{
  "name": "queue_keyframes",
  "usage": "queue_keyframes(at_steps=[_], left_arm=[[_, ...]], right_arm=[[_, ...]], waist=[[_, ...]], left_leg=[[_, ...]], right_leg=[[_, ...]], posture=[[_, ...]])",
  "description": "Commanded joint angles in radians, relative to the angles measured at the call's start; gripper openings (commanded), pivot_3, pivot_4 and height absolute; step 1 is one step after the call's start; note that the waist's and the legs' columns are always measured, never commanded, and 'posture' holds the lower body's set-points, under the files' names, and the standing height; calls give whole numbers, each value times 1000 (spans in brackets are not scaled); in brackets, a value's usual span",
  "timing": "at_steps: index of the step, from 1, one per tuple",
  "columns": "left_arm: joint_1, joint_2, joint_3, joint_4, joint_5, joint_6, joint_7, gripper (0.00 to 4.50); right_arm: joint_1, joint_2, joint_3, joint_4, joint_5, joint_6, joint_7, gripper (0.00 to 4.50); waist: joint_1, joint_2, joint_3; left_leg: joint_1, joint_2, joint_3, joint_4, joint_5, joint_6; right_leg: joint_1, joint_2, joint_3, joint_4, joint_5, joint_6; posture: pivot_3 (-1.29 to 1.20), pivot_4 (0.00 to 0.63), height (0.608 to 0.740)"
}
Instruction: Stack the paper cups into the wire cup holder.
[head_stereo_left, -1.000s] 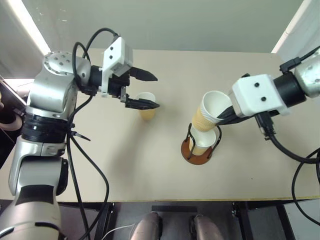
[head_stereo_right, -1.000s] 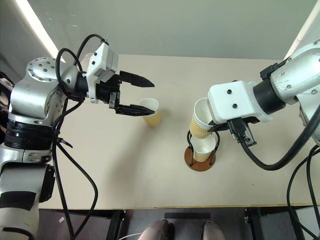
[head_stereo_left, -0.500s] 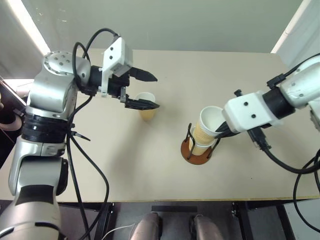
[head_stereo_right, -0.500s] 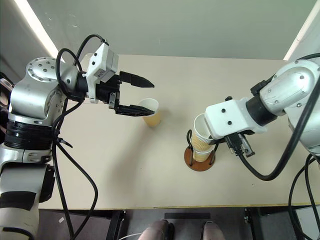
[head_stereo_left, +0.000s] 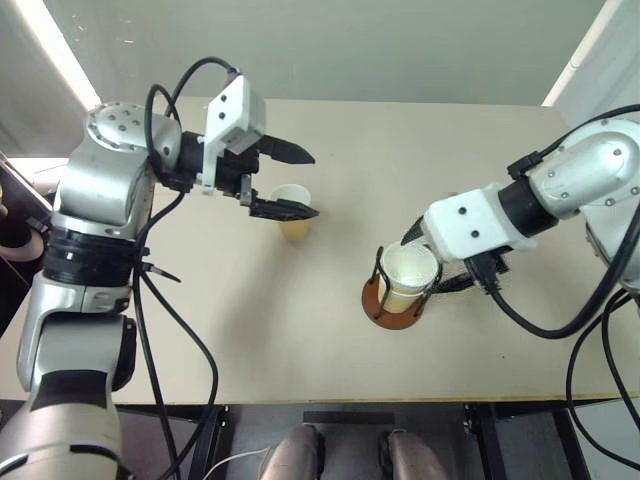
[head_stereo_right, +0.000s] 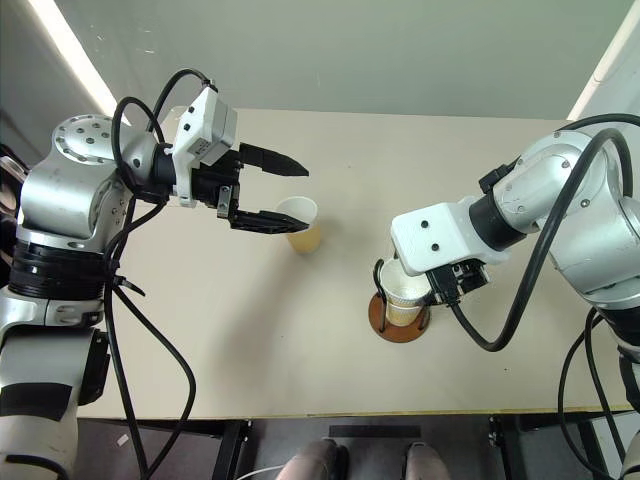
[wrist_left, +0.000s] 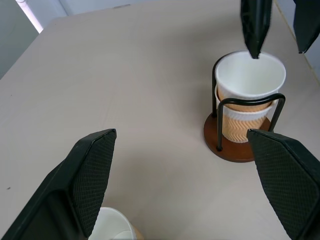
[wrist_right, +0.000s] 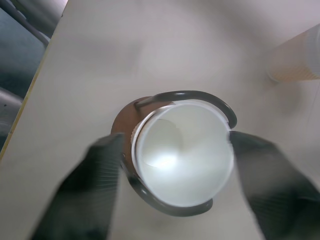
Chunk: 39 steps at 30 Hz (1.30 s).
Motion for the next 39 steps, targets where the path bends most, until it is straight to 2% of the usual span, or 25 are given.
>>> queue_keyframes(at_steps=[1,6,9,15,20,27,39], left_arm=[[-9,8,18,-24,5,-8,3,4500],[-6,20,6,-14,38,-46,2,4500],[18,43,-13,-29,106,-118,16,4500],[62,78,-90,-38,289,-277,72,4500],[26,42,-191,54,508,-407,198,4500],[-11,-15,-251,192,639,-539,258,4500],[-33,-115,-263,331,667,-588,253,4500]], right_arm=[[-25,-9,-32,-6,-8,-6,-4,4470],[-24,-16,-63,3,17,25,-8,4470],[-41,-21,-151,65,69,112,-39,4470],[-32,-33,-282,98,178,282,-106,4470],[2,-37,-381,61,288,389,-165,4470],[33,-72,-396,30,360,424,-218,4470],[21,-112,-374,28,415,428,-258,4470]], waist=[[0,0,0],[0,0,0],[0,0,0],[3,0,0],[4,0,0],[2,0,0],[6,0,0]], left_leg=[[0,0,0,0,0,0],[0,0,0,0,0,0],[0,0,0,0,0,0],[0,0,0,0,0,0],[0,0,0,0,0,0],[-1,0,0,-1,0,0],[-3,-1,0,-1,0,0]], right_leg=[[0,0,0,0,0,0],[0,0,0,0,0,0],[0,0,0,0,0,0],[0,0,0,0,-1,-1],[0,0,0,0,-1,-1],[-3,0,0,1,-1,-1],[-5,0,0,2,-1,-1]], posture=[[0,150,740],[0,150,740],[0,150,740],[0,150,740],[0,150,740],[0,150,740],[0,150,740]])
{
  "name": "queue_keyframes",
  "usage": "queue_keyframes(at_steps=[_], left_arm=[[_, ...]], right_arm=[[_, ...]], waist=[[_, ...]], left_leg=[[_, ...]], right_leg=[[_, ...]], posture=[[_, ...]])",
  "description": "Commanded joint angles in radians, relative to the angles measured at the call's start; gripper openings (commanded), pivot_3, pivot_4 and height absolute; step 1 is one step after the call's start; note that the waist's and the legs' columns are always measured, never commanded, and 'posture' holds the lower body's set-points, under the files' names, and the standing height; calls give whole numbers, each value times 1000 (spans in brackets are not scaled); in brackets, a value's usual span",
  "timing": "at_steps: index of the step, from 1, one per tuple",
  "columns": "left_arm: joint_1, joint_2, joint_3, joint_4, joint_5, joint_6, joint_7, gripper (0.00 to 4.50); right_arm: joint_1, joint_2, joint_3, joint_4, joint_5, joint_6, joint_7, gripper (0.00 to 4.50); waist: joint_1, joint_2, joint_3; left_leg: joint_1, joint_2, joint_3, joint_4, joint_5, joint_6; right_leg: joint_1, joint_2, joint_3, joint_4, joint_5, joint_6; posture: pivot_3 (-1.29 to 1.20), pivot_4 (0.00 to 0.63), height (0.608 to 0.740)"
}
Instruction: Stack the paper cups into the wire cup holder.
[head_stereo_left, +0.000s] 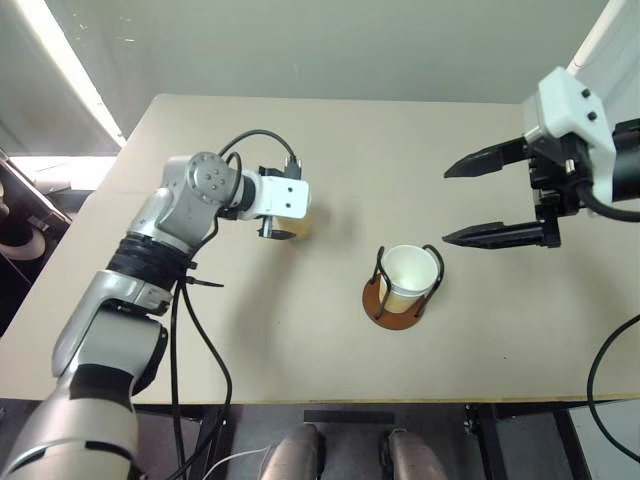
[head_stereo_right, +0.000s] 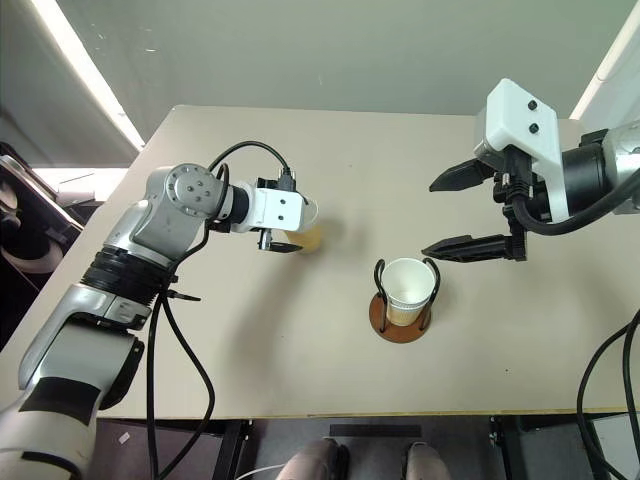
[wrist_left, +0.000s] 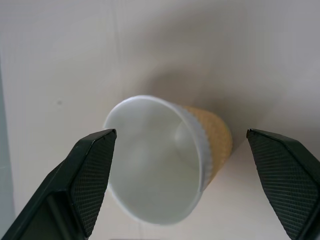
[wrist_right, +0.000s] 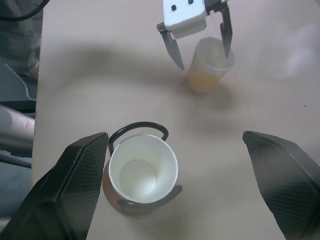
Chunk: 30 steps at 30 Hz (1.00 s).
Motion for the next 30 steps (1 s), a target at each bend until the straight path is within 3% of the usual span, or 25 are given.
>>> queue_keyframes(at_steps=[1,3,14,21,27,30], left_arm=[[-26,-11,6,10,8,-18,-4,4319],[-29,-17,0,35,16,-31,-4,3876],[-73,-35,7,133,29,-100,-14,15],[-107,-48,79,50,-124,-15,-170,15],[-157,-82,144,-144,-329,241,-333,15],[-193,-87,139,-140,-355,268,-372,15]], right_arm=[[-22,-21,-23,-20,23,5,-20,4494],[-22,-24,-24,-23,31,10,-29,4500],[-11,-43,-38,-24,69,40,-75,4500],[29,-71,-66,1,63,-13,-77,4500],[103,-69,-177,-21,138,16,-112,4500],[163,-48,-233,-42,163,1,-147,4500]], waist=[[0,0,0],[0,0,0],[4,0,0],[7,0,0],[14,0,0],[12,0,0]], left_leg=[[0,0,0,0,0,0],[0,0,0,0,0,0],[-2,0,0,1,0,0],[-5,0,0,2,0,0],[-7,0,0,2,0,0],[-6,0,1,2,0,0]], right_leg=[[0,0,0,0,0,0],[0,0,0,0,0,0],[-2,0,0,0,0,0],[-5,0,0,1,0,0],[-5,0,0,1,0,0],[-4,0,0,3,0,0]], posture=[[0,150,740],[0,150,740],[0,150,740],[0,150,740],[0,150,740],[0,150,740]])
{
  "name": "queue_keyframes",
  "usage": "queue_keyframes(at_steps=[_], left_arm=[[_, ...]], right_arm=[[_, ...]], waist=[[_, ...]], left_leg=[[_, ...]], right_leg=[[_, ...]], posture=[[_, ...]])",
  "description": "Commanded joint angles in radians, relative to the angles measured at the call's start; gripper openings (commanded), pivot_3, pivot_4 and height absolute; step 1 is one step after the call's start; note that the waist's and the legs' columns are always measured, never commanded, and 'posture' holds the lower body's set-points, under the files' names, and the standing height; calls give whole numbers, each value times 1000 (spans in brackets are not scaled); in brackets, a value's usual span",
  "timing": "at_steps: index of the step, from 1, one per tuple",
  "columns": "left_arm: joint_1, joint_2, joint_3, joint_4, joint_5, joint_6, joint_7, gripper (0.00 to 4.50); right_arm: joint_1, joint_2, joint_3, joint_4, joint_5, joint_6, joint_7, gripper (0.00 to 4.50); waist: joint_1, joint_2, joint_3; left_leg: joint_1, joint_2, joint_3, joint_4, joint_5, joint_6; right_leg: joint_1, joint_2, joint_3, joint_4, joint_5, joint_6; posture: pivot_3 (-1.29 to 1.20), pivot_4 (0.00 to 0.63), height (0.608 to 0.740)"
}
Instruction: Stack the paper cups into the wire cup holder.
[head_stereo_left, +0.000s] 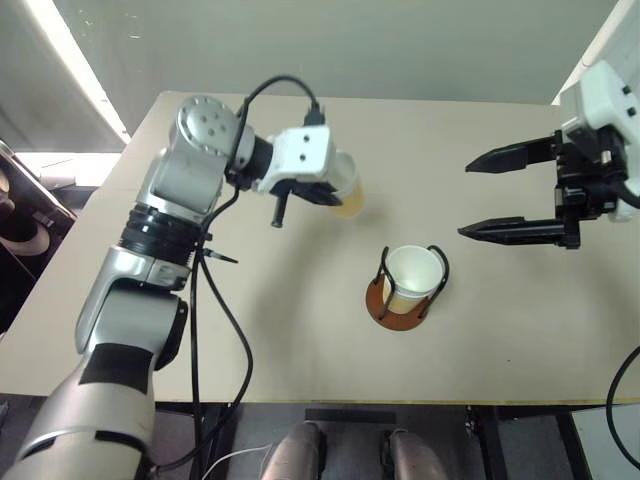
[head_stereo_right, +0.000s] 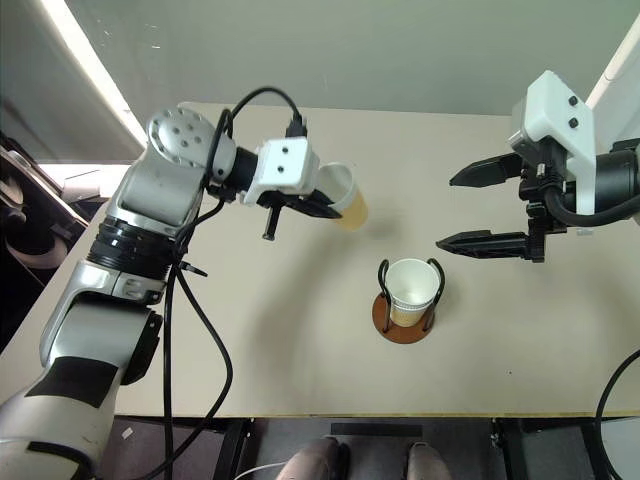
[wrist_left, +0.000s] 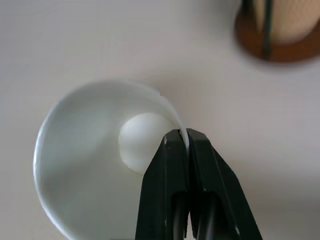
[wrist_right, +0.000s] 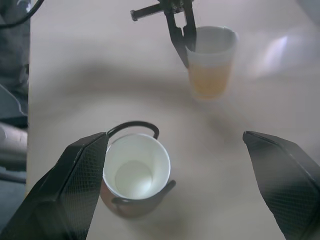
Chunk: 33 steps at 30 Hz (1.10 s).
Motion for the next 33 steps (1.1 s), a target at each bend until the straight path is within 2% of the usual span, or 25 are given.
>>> queue_keyframes(at_steps=[1,7,14,18,23,33], left_arm=[[-62,2,18,-6,-38,24,-51,15],[-149,-43,13,50,-71,15,-120,15],[-208,-72,-54,47,-174,21,-129,15],[-226,-65,-114,42,-233,19,-129,15],[-251,-64,-198,48,-292,-7,-129,15],[-316,-120,-303,88,-369,-7,-129,15]], right_arm=[[60,17,-114,-43,34,-37,-48,4500],[172,3,-206,-96,97,-33,-76,4500],[346,-85,-427,-158,273,98,-27,4500],[458,-117,-519,-197,295,123,-18,4500],[619,-146,-565,-228,211,54,17,4500],[664,-155,-555,-212,193,-21,-3,4500]], waist=[[-1,0,0],[2,0,0],[9,0,0],[8,0,0],[12,0,0],[12,0,0]], left_leg=[[0,0,0,0,0,0],[1,0,0,2,0,0],[0,0,1,1,0,0],[1,0,1,1,0,0],[1,0,1,1,0,0],[1,0,2,2,0,1]], right_leg=[[0,0,0,0,0,0],[1,0,0,1,0,1],[1,-1,0,0,1,1],[2,0,0,0,1,1],[3,0,0,0,1,2],[3,-1,1,1,1,3]], posture=[[0,150,740],[0,150,740],[0,150,740],[0,150,740],[0,150,740],[0,150,740]])
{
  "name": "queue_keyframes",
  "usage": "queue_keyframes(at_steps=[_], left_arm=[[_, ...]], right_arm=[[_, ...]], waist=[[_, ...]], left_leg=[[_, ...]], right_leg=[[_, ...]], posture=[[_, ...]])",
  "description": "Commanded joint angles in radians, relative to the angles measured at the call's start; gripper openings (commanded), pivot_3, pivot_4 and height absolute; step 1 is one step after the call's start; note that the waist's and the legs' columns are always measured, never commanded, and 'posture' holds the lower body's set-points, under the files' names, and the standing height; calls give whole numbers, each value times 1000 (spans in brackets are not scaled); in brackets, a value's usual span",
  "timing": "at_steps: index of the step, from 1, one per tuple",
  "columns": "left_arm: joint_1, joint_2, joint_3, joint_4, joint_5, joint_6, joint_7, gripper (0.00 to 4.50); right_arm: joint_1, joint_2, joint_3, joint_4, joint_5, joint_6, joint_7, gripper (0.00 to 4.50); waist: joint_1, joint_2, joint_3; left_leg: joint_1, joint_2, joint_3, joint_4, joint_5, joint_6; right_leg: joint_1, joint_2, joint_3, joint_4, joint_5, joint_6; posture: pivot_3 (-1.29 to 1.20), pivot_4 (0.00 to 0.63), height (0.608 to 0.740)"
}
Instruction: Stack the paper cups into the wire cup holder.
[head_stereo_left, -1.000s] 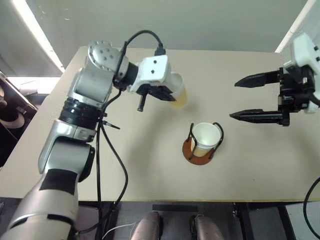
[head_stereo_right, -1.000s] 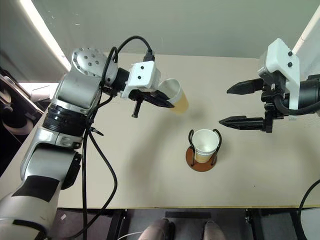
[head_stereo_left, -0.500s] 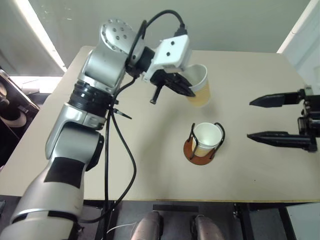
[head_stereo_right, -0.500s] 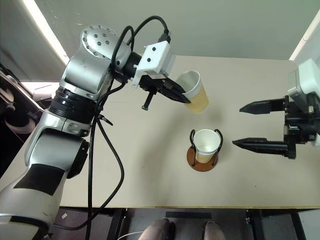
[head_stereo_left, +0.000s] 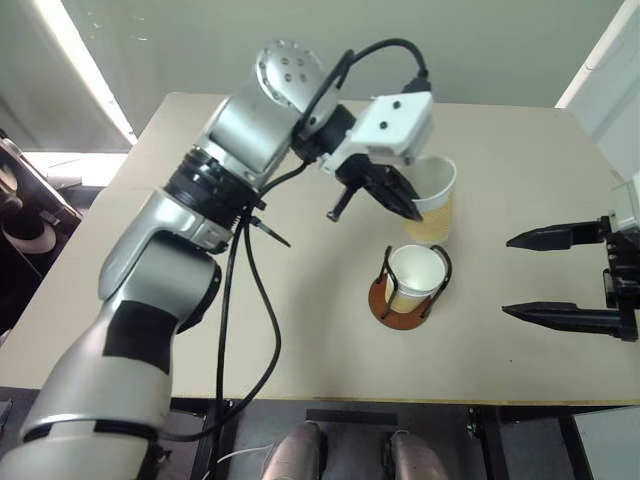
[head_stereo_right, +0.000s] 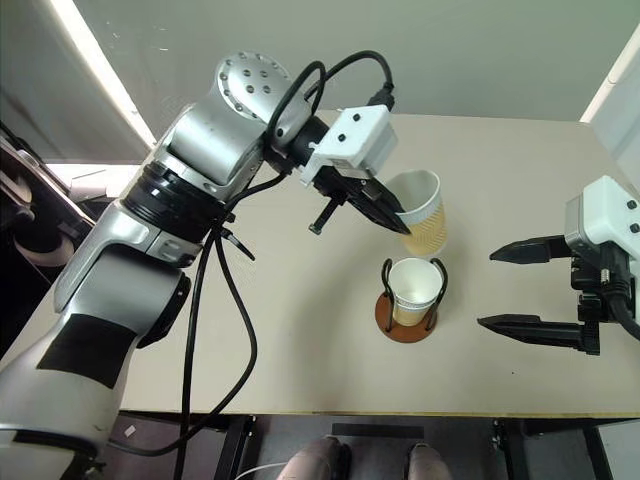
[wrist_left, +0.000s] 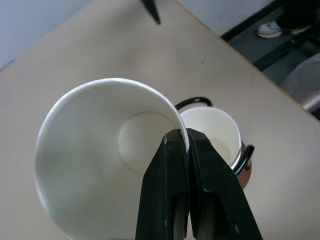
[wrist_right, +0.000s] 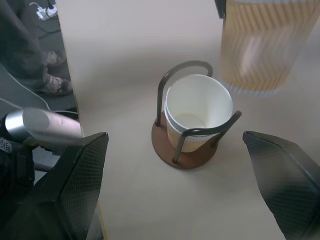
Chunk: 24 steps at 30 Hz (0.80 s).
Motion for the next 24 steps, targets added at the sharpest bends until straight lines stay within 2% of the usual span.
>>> queue_keyframes(at_steps=[1,9,24], left_arm=[[-43,2,-26,-27,-58,8,-37,15],[-32,66,-109,-130,-142,41,-37,15],[21,92,-156,-149,-103,-22,-37,15]], right_arm=[[5,-23,-35,6,-10,-26,-7,4500],[11,-30,-45,8,0,-29,-17,4500],[1,-36,-32,11,20,-33,-47,4500]], waist=[[0,0,0],[0,0,0],[1,0,0]], left_leg=[[0,0,0,0,0,0],[0,0,0,1,0,0],[0,0,0,3,0,0]], right_leg=[[0,0,0,0,0,0],[0,0,0,0,0,0],[1,0,0,1,0,1]], posture=[[0,150,740],[0,150,740],[0,150,740]])
